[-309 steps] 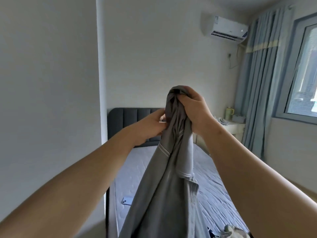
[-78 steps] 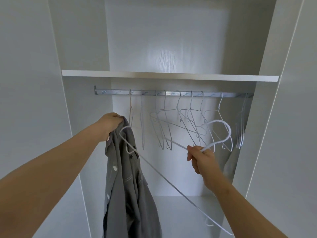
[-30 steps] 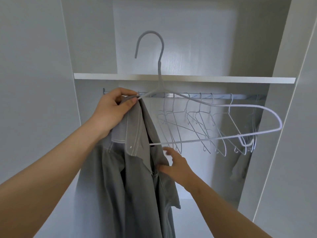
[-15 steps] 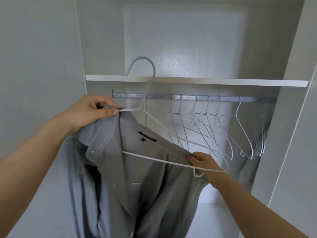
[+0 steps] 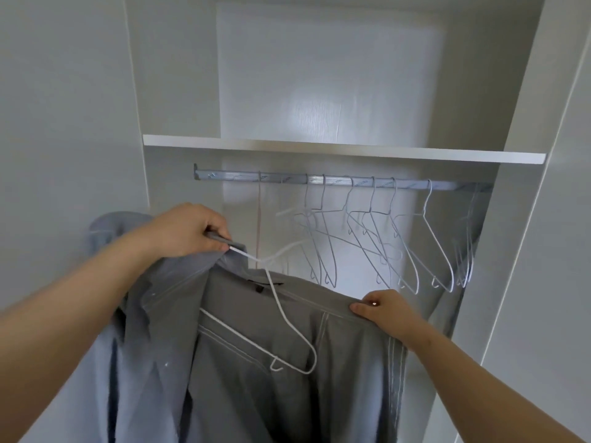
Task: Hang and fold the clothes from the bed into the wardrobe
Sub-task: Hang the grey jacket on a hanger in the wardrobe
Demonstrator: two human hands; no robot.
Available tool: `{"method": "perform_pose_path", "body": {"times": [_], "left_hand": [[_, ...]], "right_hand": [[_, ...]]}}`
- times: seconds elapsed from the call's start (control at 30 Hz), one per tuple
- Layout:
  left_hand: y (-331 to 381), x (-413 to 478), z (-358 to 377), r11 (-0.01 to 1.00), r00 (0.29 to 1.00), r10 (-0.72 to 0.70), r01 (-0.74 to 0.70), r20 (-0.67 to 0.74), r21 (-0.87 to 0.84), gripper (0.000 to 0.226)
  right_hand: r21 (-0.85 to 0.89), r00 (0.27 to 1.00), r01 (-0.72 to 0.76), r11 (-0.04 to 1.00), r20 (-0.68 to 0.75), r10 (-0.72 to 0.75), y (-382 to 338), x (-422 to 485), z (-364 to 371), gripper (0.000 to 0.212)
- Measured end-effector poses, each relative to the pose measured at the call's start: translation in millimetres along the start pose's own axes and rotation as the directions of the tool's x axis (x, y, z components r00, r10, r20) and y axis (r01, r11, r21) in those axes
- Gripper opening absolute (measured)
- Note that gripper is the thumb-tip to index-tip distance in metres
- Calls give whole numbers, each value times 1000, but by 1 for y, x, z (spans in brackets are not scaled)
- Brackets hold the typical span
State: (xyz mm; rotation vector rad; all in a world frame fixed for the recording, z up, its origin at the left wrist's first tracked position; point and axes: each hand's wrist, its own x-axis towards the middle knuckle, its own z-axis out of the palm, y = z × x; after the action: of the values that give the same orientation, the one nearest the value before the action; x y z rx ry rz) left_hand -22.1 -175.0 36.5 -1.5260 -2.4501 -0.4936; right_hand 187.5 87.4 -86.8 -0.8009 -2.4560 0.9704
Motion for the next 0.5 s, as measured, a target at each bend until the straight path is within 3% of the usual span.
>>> {"method": "perform_pose_path", "body": {"times": [0.1,0.17,0.27,0.33,0.4,0.43,0.47,0.5], "left_hand": [[15,5,21,978,987,-35,67,-159,197,11],[25,8,36,968,960,-49,114,-275,223,15],[36,9,51,987,923,-114,147,-368,64,17],[39,7,56,984,904,-171,139,-391,-109,16],[38,4,57,963,897,-190,91,-398,-255,13],[37,2,57,946,896,-202,73,-397,-317,11],[37,0,56,923,894,-218,59,-392,-379,8],[37,-2,54,896,892,-234,44,-388,-441,8]], "right_hand": [[44,1000,-8,999,-6,8,-17,-3,0,19],[160,1000,2,987,-9,0,-35,-6,0,21],[468,985,-41,883,165,-42,-64,-16,1,26],[540,952,-53,840,280,-120,-78,-23,2,32],[499,979,78,863,126,-162,-85,-22,3,38],[421,983,183,889,-88,-161,-85,-17,2,35],[289,923,266,920,-353,-157,-85,-14,-1,27],[132,837,277,952,-520,-171,-82,-10,-4,14]]}}
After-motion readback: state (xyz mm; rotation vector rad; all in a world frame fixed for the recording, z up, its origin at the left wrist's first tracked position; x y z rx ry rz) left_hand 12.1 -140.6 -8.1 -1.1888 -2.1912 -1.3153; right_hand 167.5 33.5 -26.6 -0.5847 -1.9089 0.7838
